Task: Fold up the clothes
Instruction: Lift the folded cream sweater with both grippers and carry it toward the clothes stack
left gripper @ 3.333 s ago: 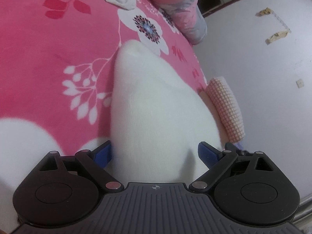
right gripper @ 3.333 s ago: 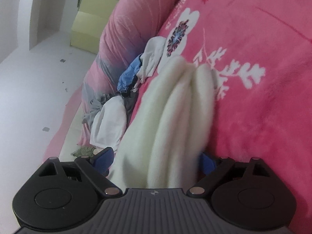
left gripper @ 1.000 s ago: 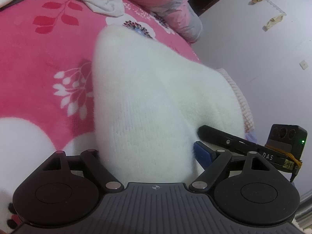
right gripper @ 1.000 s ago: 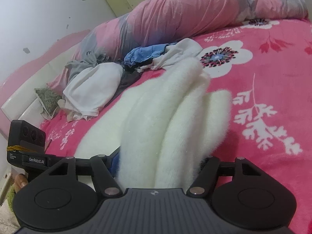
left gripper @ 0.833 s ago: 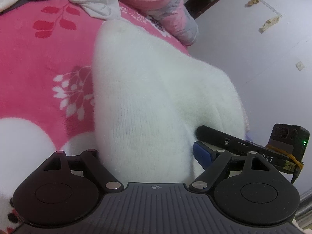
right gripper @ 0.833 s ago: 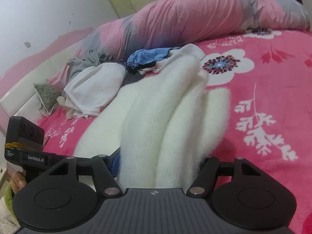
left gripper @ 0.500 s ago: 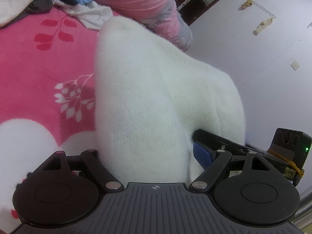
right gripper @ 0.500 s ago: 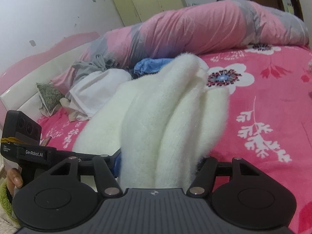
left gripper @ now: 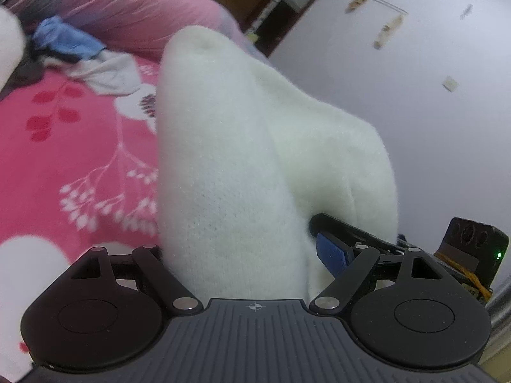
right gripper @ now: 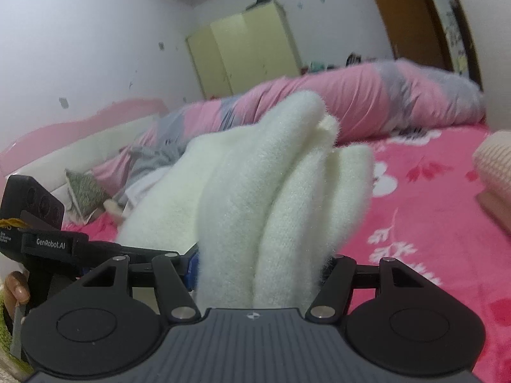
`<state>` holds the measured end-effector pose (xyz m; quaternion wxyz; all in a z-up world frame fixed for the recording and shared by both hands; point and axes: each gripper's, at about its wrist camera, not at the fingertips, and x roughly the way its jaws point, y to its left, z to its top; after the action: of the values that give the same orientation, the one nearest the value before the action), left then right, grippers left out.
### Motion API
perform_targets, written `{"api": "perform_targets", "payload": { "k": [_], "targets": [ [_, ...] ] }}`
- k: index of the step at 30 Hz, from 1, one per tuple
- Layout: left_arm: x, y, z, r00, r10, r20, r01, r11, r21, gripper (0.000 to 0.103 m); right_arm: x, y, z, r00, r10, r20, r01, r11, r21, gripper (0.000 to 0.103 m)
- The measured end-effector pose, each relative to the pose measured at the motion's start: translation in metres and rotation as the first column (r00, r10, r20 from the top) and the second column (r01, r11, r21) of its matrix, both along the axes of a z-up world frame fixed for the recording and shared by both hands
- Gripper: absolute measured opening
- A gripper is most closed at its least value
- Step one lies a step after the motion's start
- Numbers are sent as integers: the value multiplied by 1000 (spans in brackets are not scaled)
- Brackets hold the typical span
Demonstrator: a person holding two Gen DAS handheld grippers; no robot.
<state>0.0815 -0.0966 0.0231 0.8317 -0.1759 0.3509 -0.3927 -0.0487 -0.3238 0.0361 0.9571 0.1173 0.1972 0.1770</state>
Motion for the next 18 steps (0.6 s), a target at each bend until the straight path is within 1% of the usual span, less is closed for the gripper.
{"api": "perform_targets", "payload": {
  "k": [5, 10, 14, 16, 18],
  "targets": [
    [7, -36, 16, 997, -61, 36, 61, 998, 13, 83, -13, -28, 12, 996, -63, 63, 63, 998, 1, 65],
    [18, -88, 33, 987, -145, 65, 145, 989, 2, 83, -18, -67, 33, 986, -124, 109, 128, 991, -30, 65],
    [36, -138, 51, 969, -239, 66, 242, 969, -37, 83, -20, -107, 63, 975, -168, 143, 183, 979, -93, 65],
    [48, -166, 61, 955, -290, 63, 294, 954, -67, 83, -21, -132, 82, 970, -183, 161, 203, 971, -124, 64],
    [59, -196, 72, 940, -334, 66, 339, 937, -87, 83, -19, -161, 98, 966, -201, 163, 223, 966, -131, 64]
  ]
}}
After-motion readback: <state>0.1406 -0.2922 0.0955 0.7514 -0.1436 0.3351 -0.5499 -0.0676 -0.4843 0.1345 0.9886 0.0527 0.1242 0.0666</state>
